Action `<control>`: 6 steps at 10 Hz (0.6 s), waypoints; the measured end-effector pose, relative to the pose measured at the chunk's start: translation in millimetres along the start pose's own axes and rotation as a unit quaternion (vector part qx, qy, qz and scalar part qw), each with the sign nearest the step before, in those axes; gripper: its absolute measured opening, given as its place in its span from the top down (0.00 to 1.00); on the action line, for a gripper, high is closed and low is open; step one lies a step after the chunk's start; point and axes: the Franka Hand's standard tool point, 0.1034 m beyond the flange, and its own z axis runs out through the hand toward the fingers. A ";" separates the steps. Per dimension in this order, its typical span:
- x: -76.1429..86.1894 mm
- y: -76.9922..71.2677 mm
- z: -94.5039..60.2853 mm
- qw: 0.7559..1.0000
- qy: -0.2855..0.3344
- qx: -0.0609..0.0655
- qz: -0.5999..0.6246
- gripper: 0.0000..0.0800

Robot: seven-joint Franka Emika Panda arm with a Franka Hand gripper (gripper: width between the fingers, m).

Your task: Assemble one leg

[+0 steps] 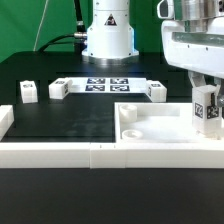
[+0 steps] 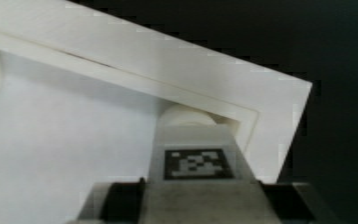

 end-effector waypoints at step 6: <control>-1.1 0.3 0.4 0.996 -0.005 0.000 -0.088 0.20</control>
Offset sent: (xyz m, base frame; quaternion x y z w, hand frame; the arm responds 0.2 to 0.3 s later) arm 0.0000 0.0000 0.0000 0.0000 0.0000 0.0000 1.0000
